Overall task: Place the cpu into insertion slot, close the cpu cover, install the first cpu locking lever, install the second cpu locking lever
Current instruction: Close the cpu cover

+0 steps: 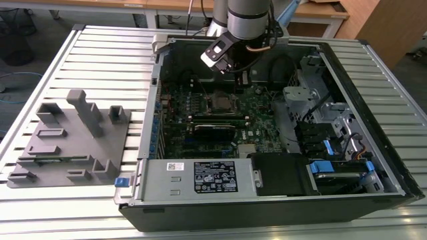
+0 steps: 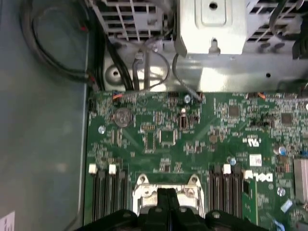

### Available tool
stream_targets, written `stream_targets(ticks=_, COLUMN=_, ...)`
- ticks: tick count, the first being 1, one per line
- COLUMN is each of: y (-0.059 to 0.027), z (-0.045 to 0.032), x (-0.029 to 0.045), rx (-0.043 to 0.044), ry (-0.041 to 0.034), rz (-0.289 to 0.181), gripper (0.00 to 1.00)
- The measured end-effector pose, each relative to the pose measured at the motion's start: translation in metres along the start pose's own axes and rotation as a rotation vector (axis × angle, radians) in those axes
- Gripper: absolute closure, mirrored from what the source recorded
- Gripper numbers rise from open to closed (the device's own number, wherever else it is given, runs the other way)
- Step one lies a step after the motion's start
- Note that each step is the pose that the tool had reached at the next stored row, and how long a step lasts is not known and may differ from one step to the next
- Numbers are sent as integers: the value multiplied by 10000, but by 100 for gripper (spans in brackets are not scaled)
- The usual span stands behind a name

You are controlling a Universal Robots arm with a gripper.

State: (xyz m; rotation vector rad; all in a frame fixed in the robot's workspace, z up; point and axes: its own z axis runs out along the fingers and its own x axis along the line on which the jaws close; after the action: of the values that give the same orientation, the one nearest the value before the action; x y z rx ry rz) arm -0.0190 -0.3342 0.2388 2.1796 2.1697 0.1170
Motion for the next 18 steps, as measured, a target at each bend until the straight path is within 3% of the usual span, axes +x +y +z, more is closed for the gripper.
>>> stream_targets(ticks=5, y=-1, z=-1, x=-1, rx=5, ry=0, rz=-1, gripper=89)
stream_targets(ticks=7, y=-2, z=1, x=-1, rx=91, ry=2, rz=0, gripper=89)
stream_targets(ticks=10, y=-2, z=5, x=-1, rx=338, ry=7, rz=2, gripper=89)
stream_targets(ticks=12, y=-2, z=6, x=-1, rx=456, ry=9, rz=4, gripper=89)
stream_targets(ticks=18, y=-2, z=7, x=-1, rx=544, ry=9, rz=4, gripper=89)
